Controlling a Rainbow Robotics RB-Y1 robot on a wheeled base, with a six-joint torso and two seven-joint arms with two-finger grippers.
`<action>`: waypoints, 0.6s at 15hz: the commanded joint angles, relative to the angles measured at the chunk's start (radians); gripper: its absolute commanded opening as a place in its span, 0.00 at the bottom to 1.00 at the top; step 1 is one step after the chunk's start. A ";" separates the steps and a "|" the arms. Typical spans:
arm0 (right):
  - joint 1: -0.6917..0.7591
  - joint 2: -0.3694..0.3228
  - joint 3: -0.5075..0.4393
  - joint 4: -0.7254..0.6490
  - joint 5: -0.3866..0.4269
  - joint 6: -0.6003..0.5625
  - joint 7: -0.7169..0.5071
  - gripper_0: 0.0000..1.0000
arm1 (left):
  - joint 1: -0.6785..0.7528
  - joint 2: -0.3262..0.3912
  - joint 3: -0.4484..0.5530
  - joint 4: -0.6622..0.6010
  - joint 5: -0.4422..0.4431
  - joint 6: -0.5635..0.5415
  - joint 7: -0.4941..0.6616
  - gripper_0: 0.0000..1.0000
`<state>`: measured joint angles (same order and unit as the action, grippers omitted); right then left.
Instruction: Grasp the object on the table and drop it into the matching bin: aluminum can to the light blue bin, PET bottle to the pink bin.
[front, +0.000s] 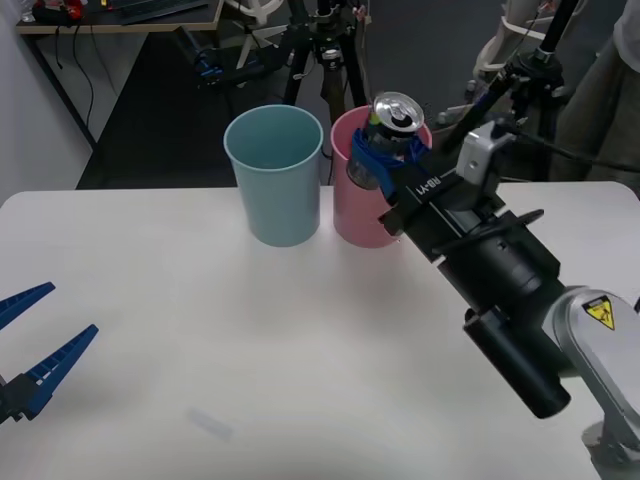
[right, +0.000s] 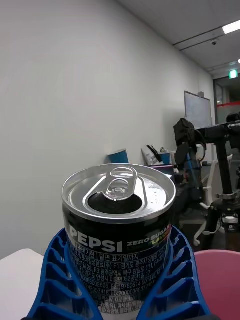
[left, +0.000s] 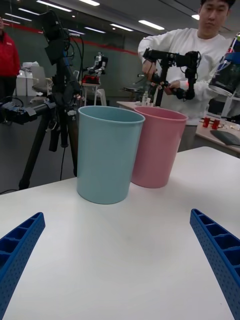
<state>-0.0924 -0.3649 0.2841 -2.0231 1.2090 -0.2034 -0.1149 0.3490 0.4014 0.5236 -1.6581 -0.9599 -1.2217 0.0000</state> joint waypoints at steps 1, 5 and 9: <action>-0.153 0.004 0.086 0.109 0.003 0.113 0.000 0.00 | 0.000 0.000 0.000 0.000 0.000 0.000 0.000 1.00; -0.345 0.075 0.119 0.308 0.006 0.157 0.004 0.00 | 0.000 0.000 0.000 0.000 0.000 0.000 0.000 1.00; -0.538 0.150 0.122 0.552 0.017 0.187 0.001 0.00 | 0.000 0.000 0.000 0.000 0.000 0.000 0.000 1.00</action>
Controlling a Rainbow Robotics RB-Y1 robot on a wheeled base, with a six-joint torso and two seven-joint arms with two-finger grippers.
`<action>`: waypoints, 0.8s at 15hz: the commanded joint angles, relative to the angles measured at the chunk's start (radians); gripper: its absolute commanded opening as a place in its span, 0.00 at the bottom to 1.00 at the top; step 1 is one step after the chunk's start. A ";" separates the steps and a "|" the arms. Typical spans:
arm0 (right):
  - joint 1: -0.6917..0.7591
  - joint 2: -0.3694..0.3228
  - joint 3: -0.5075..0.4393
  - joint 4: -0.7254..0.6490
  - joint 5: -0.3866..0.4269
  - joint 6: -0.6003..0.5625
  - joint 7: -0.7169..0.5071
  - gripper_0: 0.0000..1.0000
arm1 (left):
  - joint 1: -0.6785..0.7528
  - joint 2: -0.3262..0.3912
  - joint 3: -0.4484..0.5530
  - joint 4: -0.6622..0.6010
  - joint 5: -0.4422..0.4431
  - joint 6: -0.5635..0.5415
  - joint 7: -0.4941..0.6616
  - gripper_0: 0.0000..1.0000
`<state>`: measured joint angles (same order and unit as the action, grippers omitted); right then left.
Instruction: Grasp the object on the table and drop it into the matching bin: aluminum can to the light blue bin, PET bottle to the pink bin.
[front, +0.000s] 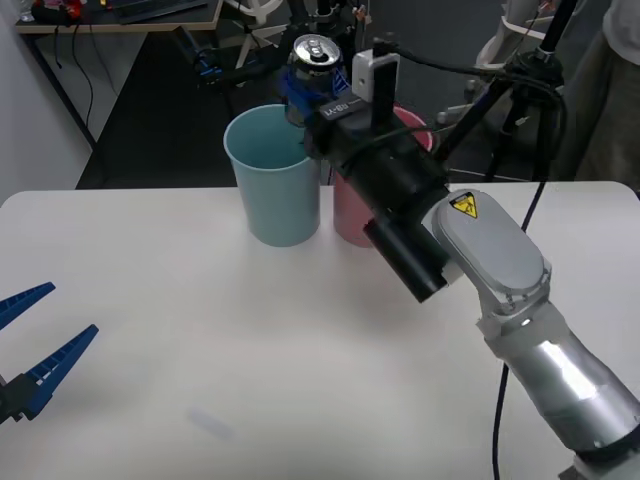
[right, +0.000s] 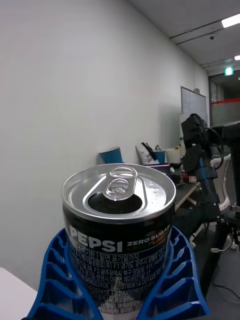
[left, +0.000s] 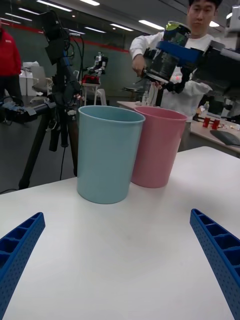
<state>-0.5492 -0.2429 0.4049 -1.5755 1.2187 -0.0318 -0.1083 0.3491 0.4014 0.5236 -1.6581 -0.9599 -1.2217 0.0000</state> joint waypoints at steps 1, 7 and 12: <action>-0.129 0.043 0.002 0.164 0.010 0.023 -0.007 0.00 | 0.000 0.000 0.000 0.000 0.000 0.000 0.000 1.00; -0.331 0.111 0.003 0.485 0.015 0.047 -0.005 0.00 | 0.000 0.000 0.000 0.000 0.000 0.000 0.000 1.00; -0.357 0.111 0.040 0.535 0.008 0.050 -0.010 0.00 | 0.000 0.000 0.000 0.000 0.000 0.000 0.000 1.00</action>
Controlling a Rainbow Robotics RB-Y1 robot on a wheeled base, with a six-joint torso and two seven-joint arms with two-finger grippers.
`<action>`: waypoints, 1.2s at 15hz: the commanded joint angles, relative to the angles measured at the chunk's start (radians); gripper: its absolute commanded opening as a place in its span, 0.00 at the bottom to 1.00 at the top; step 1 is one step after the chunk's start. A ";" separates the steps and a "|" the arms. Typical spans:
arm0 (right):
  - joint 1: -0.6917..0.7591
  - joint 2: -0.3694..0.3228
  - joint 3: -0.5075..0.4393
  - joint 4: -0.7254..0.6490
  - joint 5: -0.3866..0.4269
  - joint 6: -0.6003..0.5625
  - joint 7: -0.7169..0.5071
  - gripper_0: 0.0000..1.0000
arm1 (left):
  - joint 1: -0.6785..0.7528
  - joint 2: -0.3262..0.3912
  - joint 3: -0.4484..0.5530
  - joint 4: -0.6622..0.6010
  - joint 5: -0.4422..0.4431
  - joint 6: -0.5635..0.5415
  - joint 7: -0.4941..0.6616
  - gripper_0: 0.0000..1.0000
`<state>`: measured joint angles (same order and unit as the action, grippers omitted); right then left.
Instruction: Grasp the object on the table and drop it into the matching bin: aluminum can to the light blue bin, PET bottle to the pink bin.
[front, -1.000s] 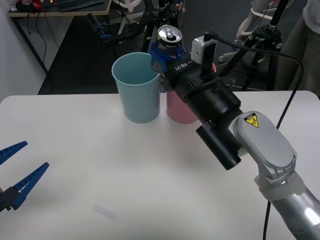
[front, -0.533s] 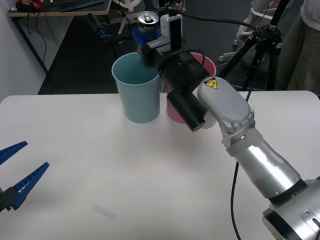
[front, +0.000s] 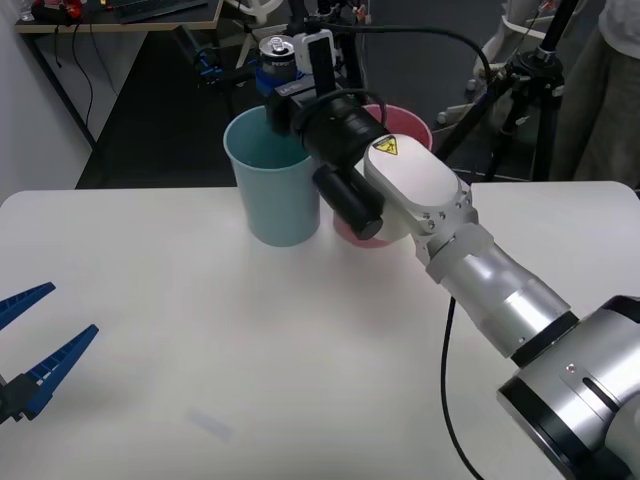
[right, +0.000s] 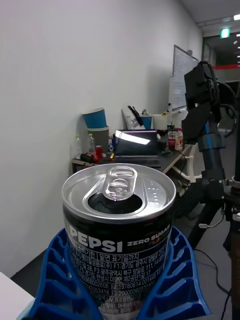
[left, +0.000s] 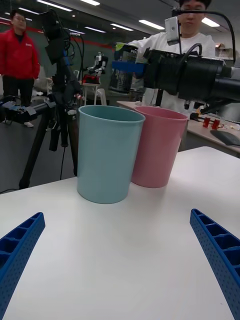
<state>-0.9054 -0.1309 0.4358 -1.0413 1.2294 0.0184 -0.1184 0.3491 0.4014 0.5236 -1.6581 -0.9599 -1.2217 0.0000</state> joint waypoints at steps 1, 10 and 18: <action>-0.001 -0.001 0.012 0.001 -0.004 -0.001 -0.001 0.00 | 0.000 0.000 0.000 0.000 0.000 0.000 0.000 1.00; -0.007 -0.001 0.014 0.001 -0.024 -0.001 -0.003 1.00 | 0.000 0.000 0.000 0.000 0.000 0.000 0.000 1.00; -0.007 -0.001 0.015 0.001 -0.022 -0.009 0.008 1.00 | 0.000 0.000 0.000 0.000 0.000 0.000 0.000 1.00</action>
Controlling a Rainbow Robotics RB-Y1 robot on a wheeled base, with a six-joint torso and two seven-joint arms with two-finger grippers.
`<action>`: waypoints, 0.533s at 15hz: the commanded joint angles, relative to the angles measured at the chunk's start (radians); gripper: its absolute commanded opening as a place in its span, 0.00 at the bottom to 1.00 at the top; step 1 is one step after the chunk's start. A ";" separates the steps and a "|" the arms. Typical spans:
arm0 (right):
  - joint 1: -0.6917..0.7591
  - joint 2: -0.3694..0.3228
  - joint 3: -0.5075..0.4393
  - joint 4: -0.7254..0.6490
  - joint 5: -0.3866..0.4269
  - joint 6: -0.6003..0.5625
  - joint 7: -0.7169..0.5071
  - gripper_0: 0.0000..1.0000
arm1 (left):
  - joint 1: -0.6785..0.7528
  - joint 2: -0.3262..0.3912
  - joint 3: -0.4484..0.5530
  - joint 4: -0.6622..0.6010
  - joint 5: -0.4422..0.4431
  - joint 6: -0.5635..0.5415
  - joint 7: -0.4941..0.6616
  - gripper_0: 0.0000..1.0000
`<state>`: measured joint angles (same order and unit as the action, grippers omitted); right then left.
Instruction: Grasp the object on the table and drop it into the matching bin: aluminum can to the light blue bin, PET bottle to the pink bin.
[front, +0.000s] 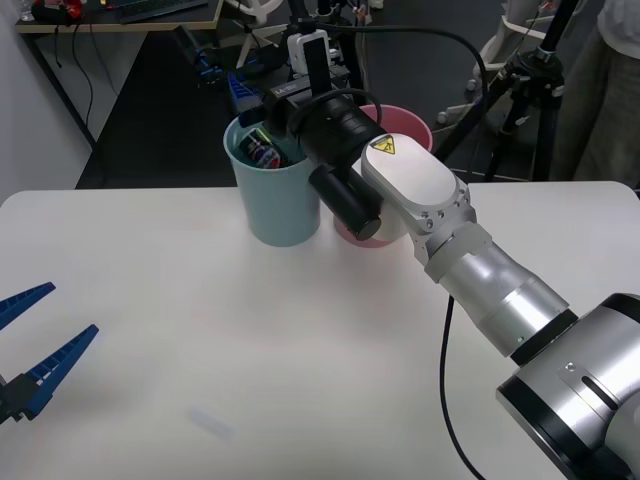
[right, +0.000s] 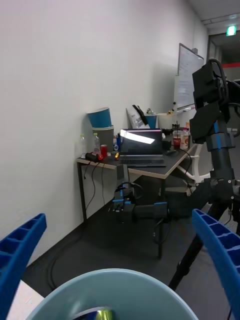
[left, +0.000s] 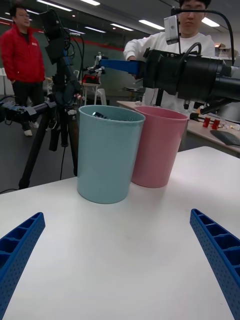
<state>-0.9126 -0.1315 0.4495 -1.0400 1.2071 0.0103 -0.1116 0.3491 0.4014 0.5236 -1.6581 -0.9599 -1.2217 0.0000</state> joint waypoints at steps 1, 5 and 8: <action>0.000 0.000 0.001 0.000 0.000 -0.003 0.001 1.00 | 0.000 0.000 0.000 0.000 0.000 0.000 0.000 1.00; 0.003 0.000 0.001 -0.012 0.000 -0.009 0.001 1.00 | 0.000 0.000 0.000 0.000 0.000 0.000 0.000 1.00; 0.061 -0.033 -0.002 -0.106 -0.001 -0.009 0.001 1.00 | 0.000 0.000 0.000 0.000 0.000 0.000 0.000 1.00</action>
<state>-0.8739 -0.1510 0.4492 -1.1134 1.2060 0.0016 -0.1107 0.3491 0.4014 0.5236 -1.6581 -0.9599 -1.2217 0.0000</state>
